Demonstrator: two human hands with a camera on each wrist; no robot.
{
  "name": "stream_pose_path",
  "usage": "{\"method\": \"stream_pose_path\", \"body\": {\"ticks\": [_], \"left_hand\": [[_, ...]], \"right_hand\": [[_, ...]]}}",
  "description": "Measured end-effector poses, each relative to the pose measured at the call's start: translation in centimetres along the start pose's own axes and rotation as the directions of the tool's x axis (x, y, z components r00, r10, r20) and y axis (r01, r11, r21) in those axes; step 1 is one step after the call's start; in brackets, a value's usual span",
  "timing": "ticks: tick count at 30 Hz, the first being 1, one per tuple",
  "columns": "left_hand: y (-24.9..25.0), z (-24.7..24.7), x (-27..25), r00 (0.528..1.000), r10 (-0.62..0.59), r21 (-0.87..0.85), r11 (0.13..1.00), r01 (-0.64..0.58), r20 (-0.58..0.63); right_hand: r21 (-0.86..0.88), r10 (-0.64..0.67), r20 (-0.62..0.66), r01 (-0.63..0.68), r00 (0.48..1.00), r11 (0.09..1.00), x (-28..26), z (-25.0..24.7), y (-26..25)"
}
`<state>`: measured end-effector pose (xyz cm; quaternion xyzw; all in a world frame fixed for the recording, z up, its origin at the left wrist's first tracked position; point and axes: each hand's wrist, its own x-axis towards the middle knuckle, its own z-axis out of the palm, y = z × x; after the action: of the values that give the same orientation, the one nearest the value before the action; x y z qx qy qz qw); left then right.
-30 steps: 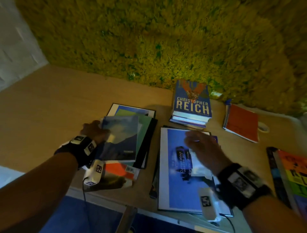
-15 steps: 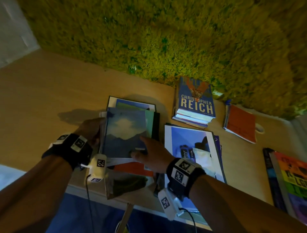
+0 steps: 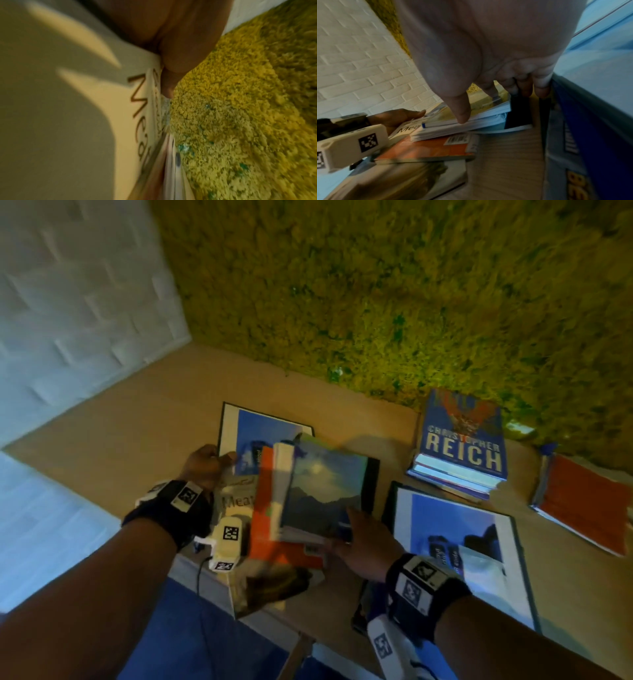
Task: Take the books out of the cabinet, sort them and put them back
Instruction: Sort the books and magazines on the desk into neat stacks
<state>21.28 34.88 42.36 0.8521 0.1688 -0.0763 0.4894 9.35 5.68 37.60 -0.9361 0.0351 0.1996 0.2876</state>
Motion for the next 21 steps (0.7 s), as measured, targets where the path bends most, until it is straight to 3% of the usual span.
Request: {"method": "stream_pose_path", "body": {"ticks": [6, 10, 12, 15, 21], "left_hand": [[0.3, -5.5, -1.4, 0.985, 0.044, -0.136, 0.988, -0.067, -0.165], [1.0, -7.0, -3.6, 0.958, 0.092, -0.198, 0.969, -0.149, -0.271], [1.3, -7.6, -4.1, 0.915, 0.134, -0.214, 0.950, -0.228, -0.380], [3.1, -8.3, -5.6, 0.845, 0.181, -0.236, 0.912, -0.336, -0.504], [6.4, -9.7, -7.3, 0.653, 0.232, -0.217, 0.819, -0.531, -0.721]], "right_hand": [[0.056, 0.005, 0.068, -0.009, 0.998, 0.998, 0.8, -0.8, -0.1], [0.045, -0.084, -0.043, 0.086, 0.996, 0.995, 0.0, -1.6, -2.5], [0.003, -0.214, -0.066, 0.214, 0.975, 0.977, -0.8, -1.6, -4.7], [0.073, -0.353, -0.025, 0.354, 0.935, 0.933, -1.3, -1.3, -7.6], [0.224, -0.405, -0.085, 0.413, 0.911, 0.883, -1.0, -3.2, -10.0]]}}
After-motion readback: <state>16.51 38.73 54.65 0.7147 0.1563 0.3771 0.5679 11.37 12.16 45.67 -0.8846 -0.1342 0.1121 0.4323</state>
